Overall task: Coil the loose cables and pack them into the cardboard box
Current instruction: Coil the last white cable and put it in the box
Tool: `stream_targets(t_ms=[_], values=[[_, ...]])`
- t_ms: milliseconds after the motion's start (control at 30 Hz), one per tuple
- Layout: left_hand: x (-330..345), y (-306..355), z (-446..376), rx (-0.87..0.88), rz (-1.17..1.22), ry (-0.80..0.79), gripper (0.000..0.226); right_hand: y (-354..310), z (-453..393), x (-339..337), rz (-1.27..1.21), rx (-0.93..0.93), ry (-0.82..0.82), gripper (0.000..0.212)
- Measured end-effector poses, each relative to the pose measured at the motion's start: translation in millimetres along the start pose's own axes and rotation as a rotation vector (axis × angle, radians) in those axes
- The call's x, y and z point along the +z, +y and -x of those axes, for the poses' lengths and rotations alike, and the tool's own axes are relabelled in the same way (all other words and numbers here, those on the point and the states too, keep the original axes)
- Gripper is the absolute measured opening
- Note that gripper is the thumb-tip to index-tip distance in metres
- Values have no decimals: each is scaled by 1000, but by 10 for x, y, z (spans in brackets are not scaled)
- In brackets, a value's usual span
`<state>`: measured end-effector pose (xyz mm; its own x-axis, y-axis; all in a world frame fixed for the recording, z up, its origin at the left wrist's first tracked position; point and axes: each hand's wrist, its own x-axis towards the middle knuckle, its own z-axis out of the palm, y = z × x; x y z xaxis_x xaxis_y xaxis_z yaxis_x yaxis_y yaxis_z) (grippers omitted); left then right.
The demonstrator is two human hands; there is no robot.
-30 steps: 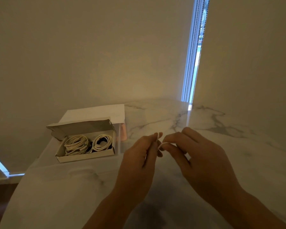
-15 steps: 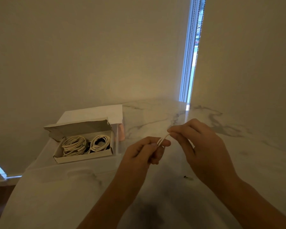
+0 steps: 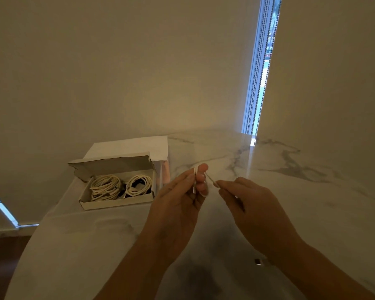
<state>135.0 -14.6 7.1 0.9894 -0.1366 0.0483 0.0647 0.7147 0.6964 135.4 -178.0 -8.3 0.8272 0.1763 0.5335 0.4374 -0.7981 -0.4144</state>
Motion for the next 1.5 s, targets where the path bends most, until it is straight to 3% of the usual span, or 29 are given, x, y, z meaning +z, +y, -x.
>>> stream_targets(t_ms=[233, 333, 433, 500, 600, 733, 1067, 1200, 1500], values=[[-78, 94, -75, 148, -4, 136, 37, -173, 102, 51, -33, -72, -147, 26], [-139, 101, -118, 230, -47, 223, 27, -266, 152, 47, -46, -138, -179, 34], [-197, 89, -146, 295, -180, 272, 22, -341, 188, 37, -50, -181, -232, 37], [-205, 66, -128, 329, -399, 270, 21, -384, 205, 32, 1, -227, -204, 33], [-197, 7, -95, 414, -851, 212, 26, -421, 199, -5, 30, -251, -149, 27], [-210, -52, -66, 374, -1135, 65, 26, -361, 152, -76, 23, -279, -46, 27], [-150, -28, -10, 23, -1015, -234, 31, 5, -15, -256, 75, -161, 101, 28], [-123, -20, 15, 77, -1127, -312, 29, 90, -51, -289, 123, -151, 91, 29], [-127, -8, 40, 160, -1357, -269, 24, 118, -73, -279, 141, -108, 18, 29]])
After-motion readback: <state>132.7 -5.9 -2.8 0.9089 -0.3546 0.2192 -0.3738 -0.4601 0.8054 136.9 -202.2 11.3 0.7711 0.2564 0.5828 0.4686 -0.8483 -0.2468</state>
